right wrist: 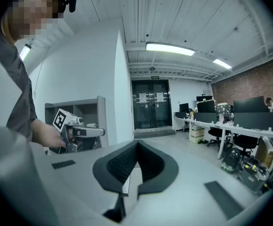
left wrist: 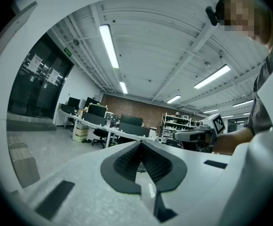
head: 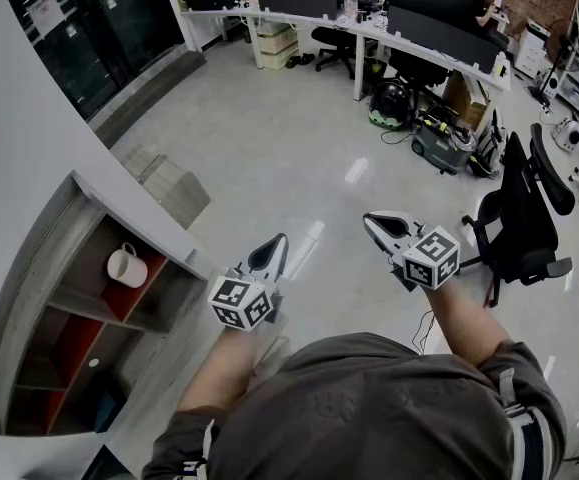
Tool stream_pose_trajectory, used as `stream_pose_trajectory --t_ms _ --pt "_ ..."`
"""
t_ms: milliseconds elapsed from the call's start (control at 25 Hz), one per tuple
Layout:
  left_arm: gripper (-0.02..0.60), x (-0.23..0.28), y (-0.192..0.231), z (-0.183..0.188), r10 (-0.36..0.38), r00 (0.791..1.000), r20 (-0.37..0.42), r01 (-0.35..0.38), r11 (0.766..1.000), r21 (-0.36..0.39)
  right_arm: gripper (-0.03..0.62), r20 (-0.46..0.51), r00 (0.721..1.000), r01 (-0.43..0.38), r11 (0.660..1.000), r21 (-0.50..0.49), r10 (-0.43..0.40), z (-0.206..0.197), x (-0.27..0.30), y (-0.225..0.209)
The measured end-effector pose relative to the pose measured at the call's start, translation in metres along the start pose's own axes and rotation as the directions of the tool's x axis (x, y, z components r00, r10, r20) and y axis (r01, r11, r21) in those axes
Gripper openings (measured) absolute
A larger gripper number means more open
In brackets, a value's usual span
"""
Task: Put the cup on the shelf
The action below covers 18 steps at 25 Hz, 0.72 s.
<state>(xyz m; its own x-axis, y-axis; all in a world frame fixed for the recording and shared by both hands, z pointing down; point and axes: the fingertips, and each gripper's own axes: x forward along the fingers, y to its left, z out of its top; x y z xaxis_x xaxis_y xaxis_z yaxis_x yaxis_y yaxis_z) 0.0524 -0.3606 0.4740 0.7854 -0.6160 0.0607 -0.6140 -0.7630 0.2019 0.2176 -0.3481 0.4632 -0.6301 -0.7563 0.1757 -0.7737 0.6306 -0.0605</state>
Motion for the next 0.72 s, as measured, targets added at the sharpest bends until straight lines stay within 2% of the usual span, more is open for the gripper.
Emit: stream_pose_trajectory --t_ms 720 --pt "0.005 0.0060 -0.0030 0.0028 -0.003 1.000 0.005 0.003 1.000 -0.009 -0.011 -0.005 1.000 -0.005 1.000 -0.002 0.005 0.0016 -0.0004 -0.0027"
